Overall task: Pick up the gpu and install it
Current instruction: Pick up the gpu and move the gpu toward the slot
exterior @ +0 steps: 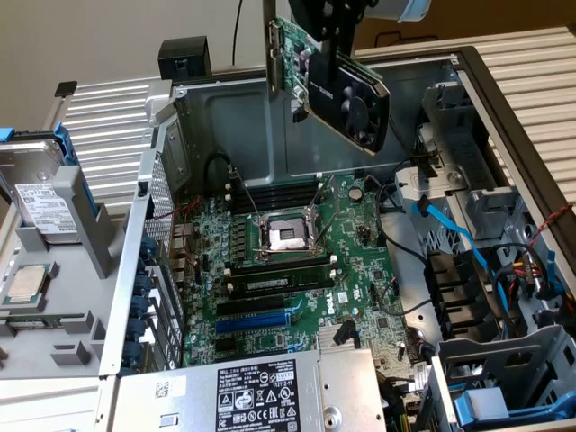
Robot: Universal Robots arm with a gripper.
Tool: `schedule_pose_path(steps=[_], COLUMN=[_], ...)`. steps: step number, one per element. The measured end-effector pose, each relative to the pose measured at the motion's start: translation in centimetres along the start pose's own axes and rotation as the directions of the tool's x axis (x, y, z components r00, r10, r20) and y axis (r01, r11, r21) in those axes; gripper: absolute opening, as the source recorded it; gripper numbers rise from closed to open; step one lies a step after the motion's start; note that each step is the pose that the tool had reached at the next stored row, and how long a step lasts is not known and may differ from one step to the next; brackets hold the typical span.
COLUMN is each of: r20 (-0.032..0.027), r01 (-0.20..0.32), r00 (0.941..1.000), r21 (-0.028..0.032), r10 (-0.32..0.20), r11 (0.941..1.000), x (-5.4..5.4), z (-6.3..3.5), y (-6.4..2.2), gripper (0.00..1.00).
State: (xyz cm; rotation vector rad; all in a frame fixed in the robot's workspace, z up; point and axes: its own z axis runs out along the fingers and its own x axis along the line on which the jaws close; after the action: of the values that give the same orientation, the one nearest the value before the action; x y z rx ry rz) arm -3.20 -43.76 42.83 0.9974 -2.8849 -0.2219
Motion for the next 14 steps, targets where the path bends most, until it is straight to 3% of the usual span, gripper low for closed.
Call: schedule_pose_path(steps=[8,14], r20=[-0.0211,-0.038], r01=[0.125,0.217], r00=[0.9919,0.9754], r21=[0.0028,0.004], r10=[-0.125,-0.217], r11=[0.9922,0.9761], x=[-0.17,-0.27], z=[0.48,0.9], y=[-0.2,-0.34], gripper=[0.26,0.26])
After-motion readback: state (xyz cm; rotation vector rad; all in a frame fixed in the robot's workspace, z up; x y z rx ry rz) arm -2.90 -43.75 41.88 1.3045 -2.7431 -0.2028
